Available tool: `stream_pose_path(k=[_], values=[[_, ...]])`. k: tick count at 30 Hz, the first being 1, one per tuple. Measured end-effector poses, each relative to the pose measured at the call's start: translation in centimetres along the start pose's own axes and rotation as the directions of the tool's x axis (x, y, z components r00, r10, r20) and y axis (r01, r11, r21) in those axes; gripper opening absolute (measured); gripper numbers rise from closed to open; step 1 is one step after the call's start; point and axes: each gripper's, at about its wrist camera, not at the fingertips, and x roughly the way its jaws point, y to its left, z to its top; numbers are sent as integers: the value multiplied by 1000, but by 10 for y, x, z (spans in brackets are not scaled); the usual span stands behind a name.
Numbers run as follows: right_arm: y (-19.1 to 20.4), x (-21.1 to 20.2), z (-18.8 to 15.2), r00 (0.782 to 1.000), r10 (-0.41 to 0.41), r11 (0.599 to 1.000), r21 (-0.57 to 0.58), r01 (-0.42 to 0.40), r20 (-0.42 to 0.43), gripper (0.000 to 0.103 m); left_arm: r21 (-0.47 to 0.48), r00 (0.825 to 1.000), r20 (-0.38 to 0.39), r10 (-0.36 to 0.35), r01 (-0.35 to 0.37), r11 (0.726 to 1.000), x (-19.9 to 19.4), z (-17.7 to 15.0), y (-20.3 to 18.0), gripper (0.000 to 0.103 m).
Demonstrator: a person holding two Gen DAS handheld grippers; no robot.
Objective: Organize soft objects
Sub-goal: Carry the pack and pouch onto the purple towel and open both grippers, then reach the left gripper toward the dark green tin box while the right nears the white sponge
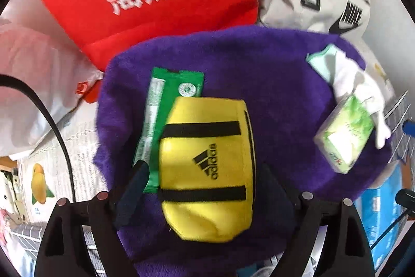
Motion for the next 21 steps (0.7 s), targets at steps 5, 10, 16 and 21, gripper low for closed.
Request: stream_pose_path(k=[5, 10, 16, 21], values=[[-7, -18, -12, 999, -53, 995, 79, 53, -1, 85, -60, 997, 66, 27, -23, 998, -31, -11, 10, 89], [-6, -31, -29, 995, -104, 987, 120, 103, 0, 86, -70, 989, 75, 128, -122, 990, -55, -30, 17, 89], [11, -65, -62, 986, -80, 992, 106, 65, 143, 88, -82, 976, 217, 29, -12, 997, -91, -71, 23, 89], [20, -73, -94, 986, -30, 991, 134, 8, 163, 88, -92, 916, 397, -48, 91, 992, -122, -107, 18, 89]])
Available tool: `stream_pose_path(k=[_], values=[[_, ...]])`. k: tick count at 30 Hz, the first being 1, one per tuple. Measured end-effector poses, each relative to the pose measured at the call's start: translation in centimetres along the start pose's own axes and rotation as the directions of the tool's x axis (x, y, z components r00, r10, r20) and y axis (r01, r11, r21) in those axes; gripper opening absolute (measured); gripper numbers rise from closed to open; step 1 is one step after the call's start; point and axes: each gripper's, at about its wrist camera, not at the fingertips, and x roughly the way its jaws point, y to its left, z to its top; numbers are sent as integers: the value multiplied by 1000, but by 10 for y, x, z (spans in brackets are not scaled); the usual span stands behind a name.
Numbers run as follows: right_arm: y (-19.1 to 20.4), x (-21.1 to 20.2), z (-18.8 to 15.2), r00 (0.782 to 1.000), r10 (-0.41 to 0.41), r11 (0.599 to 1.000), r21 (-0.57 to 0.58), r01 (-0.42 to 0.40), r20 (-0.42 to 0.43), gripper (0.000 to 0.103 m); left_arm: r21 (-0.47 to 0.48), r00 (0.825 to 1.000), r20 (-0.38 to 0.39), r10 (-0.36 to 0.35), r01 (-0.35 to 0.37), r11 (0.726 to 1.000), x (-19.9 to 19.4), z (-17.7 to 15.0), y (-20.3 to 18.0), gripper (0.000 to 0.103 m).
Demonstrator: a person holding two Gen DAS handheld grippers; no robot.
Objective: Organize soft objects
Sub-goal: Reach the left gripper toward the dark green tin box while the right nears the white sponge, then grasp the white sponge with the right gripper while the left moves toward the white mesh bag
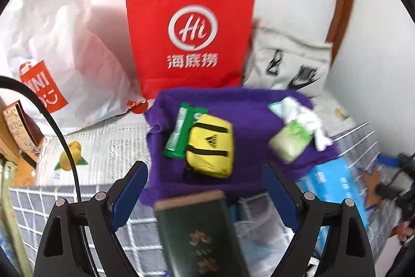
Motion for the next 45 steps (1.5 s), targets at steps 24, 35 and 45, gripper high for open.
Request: stream_pose_path(k=[24, 35, 45], values=[[117, 65, 8, 988, 6, 970, -238, -44, -157, 81, -198, 998, -64, 29, -41, 979, -80, -118, 29, 89], [122, 139, 18, 917, -198, 931, -359, 66, -345, 73, -243, 999, -46, 8, -19, 970, -79, -124, 57, 89], [102, 112, 25, 935, -73, 964, -265, -23, -347, 47, -226, 999, -44, -25, 14, 974, -71, -123, 54, 89]])
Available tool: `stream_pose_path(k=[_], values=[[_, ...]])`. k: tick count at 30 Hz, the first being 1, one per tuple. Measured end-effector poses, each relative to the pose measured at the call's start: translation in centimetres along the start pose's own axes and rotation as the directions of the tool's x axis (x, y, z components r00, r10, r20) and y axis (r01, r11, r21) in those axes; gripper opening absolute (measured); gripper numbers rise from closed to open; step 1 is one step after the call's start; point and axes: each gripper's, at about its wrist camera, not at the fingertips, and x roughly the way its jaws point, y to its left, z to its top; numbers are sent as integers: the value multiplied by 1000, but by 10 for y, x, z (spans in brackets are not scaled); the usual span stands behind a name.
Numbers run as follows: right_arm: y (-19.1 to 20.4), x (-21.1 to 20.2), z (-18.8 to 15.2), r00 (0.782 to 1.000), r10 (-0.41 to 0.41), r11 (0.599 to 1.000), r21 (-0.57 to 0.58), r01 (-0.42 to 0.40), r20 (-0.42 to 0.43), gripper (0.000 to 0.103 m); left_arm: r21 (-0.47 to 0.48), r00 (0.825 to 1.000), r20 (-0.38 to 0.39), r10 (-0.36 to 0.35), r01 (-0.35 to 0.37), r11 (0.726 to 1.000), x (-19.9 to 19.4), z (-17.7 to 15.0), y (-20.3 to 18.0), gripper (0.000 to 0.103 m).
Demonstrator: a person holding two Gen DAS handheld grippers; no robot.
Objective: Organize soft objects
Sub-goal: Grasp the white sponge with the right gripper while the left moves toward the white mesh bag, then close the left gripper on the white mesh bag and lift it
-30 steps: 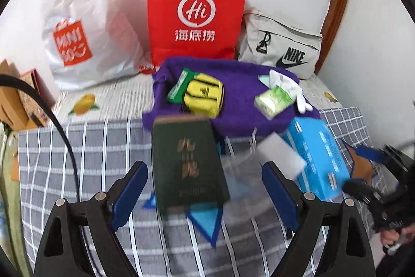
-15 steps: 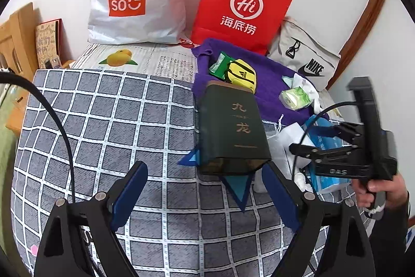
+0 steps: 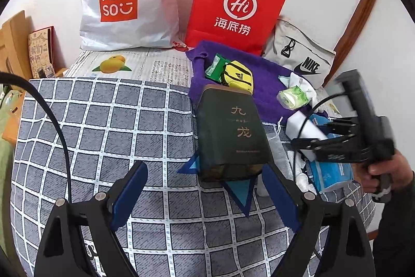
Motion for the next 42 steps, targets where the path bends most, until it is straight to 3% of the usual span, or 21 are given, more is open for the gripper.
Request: stream_pose_path(k=[3, 7, 15, 19, 23, 29, 33, 37, 42], values=[[3, -12, -6, 1000, 21, 1000, 11, -21, 22, 47, 10, 1000, -15, 2, -2, 1000, 4, -2, -2, 89], [6, -30, -25, 990, 122, 991, 36, -125, 75, 47, 31, 999, -35, 1, 0, 1000, 7, -6, -8, 89], [-7, -72, -68, 974, 104, 979, 149, -135, 203, 48, 111, 993, -114, -35, 47, 993, 24, -21, -45, 89], [-19, -89, -98, 968, 39, 981, 175, -85, 247, 49, 102, 991, -130, -28, 42, 994, 39, -27, -61, 88], [-37, -96, -126, 961, 17, 972, 219, -81, 277, 49, 139, 989, -148, 20, 1, 990, 57, -35, -74, 74], [-67, -86, -160, 962, -20, 948, 310, -68, 272, 49, 162, 987, -147, 60, -36, 986, 77, -41, -82, 71], [-82, -82, -178, 961, -70, 937, 348, -29, 267, 49, 166, 988, -143, 63, -39, 985, 84, -43, -85, 63], [-101, -72, -195, 962, -82, 912, 409, -33, 260, 49, 206, 990, -125, 70, -43, 978, 86, -43, -90, 50], [-113, -50, -207, 970, -72, 888, 457, -45, 234, 49, 231, 991, -118, 58, -30, 973, 88, -43, -96, 25]])
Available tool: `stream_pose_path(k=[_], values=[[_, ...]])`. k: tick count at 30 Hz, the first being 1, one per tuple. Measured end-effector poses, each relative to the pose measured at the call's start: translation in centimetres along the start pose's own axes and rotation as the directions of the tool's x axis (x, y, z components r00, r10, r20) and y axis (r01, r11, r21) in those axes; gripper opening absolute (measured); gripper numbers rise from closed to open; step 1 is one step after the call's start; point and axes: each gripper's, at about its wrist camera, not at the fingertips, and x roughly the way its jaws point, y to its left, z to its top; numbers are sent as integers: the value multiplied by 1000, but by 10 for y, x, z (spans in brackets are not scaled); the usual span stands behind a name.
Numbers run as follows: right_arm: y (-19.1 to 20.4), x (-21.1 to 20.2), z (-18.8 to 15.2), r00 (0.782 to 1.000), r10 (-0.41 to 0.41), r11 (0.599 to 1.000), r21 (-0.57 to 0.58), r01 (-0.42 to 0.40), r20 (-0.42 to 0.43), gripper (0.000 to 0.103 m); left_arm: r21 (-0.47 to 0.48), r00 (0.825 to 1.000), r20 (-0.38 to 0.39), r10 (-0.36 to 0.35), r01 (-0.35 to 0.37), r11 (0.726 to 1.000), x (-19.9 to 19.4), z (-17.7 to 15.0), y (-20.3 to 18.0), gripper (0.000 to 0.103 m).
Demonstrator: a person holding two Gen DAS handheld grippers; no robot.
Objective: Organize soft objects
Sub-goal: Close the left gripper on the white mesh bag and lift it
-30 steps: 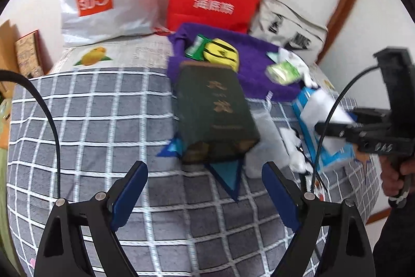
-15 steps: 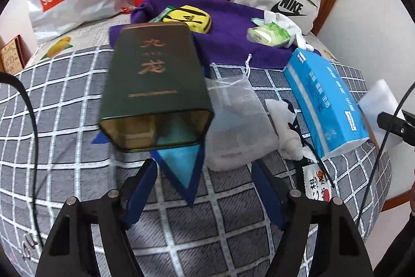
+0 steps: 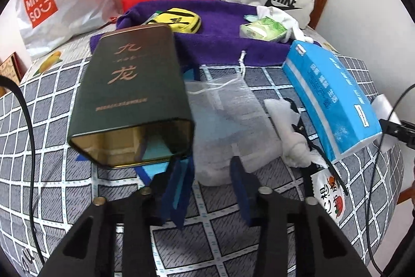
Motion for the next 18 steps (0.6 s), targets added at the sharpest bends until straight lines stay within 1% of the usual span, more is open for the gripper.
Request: stream_pose_path(k=[2, 5, 7, 10, 12, 15, 18], values=[[-2, 4, -3, 1000, 9, 1000, 6, -9, -6, 49, 7, 1000, -7, -9, 9, 1000, 1, 1, -2, 13], [-1, 4, -6, 1000, 12, 1000, 7, -12, -3, 49, 16, 1000, -15, -23, 23, 1000, -1, 2, -3, 7], [-2, 5, -6, 1000, 14, 1000, 10, -14, -3, 49, 17, 1000, -14, -23, 23, 1000, -4, 1, -3, 6], [-3, 6, -6, 1000, 16, 1000, 17, -16, -5, 49, 22, 999, -12, -42, 42, 999, -17, -1, -1, 6], [-3, 5, -7, 1000, 15, 1000, 18, -15, -6, 49, 20, 999, -3, -46, 46, 999, -32, -6, 3, 6], [1, 2, -8, 1000, 18, 1000, 5, -18, -1, 49, 44, 998, -23, -61, 62, 997, -54, -19, 9, 6], [4, 1, -8, 1000, 26, 1000, 3, -26, 1, 49, 70, 998, -59, -22, 26, 997, -58, -32, 15, 6]])
